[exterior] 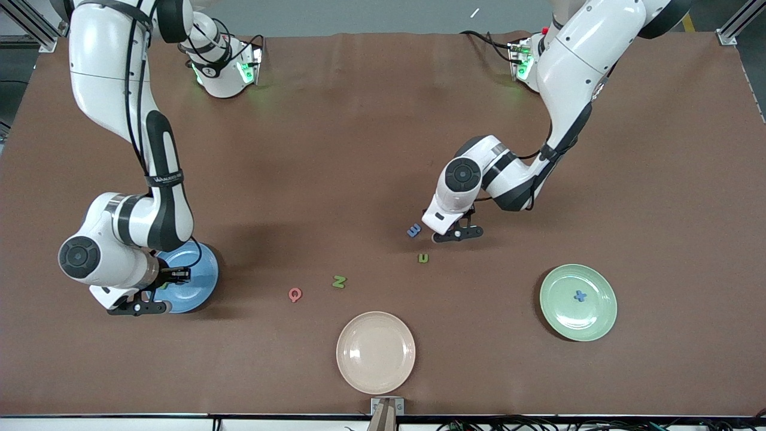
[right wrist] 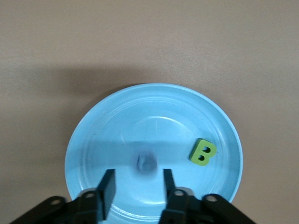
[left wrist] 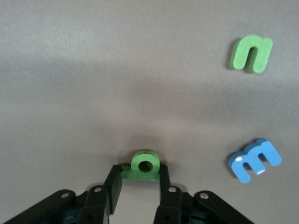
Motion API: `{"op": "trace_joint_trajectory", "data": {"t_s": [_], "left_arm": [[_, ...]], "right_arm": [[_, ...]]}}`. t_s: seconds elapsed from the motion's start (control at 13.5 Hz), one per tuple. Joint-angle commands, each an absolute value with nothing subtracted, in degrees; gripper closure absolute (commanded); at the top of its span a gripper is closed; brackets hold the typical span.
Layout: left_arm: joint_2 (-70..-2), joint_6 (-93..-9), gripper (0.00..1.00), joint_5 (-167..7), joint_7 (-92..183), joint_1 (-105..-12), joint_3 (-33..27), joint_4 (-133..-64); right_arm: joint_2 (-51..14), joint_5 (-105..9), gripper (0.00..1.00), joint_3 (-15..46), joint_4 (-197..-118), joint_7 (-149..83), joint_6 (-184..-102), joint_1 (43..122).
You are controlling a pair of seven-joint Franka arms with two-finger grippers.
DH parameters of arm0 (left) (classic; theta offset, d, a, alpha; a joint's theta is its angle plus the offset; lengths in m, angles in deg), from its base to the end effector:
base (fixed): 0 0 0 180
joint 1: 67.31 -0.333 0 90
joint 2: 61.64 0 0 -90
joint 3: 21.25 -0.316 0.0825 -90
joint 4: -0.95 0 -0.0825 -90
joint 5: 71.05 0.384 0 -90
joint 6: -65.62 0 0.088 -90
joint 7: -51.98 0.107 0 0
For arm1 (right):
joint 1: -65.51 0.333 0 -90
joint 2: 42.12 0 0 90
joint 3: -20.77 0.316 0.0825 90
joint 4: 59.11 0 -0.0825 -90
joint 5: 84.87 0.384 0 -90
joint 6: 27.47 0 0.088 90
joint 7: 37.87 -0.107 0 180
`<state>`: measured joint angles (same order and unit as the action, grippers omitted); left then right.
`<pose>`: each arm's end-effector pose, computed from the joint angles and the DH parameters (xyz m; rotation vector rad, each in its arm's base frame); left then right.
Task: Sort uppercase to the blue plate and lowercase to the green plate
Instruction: 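Place the G on the blue plate while the left gripper places q on green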
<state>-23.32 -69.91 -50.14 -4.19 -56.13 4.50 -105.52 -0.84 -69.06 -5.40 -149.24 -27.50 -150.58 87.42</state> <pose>0.5133 -0.3646 0.1803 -3.1040 -0.2132 0.1122 0.6916 0.0045 0.2437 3.0741 0.0568 -0.1098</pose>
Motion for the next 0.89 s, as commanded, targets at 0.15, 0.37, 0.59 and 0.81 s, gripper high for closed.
{"op": "trace_joint_trajectory", "data": {"t_s": [0.15,0.37,0.59,0.81], "left_arm": [[-26.6,-69.5,0.90,-49.2,-4.5,-59.2,4.2,-103.2],[-26.5,-68.6,0.92,-46.8,-3.4,-62.1,4.1,-100.1],[-26.4,-68.2,0.95,-43.8,0.1,-66.0,4.1,-98.1],[-26.0,-68.2,0.95,-42.6,8.4,-70.9,4.0,-96.5]], "right_arm": [[-1.9,-67.7,0.00,-3.1,-149.0,-27.6,-150.9,89.3],[-1.5,-61.0,0.00,-1.4,-147.4,-28.5,-151.2,92.5],[-1.2,-58.8,0.00,-1.4,-146.6,-32.4,-154.0,97.9],[1.0,-58.9,0.00,-1.3,-146.5,-40.5,-158.9,101.6]]}}
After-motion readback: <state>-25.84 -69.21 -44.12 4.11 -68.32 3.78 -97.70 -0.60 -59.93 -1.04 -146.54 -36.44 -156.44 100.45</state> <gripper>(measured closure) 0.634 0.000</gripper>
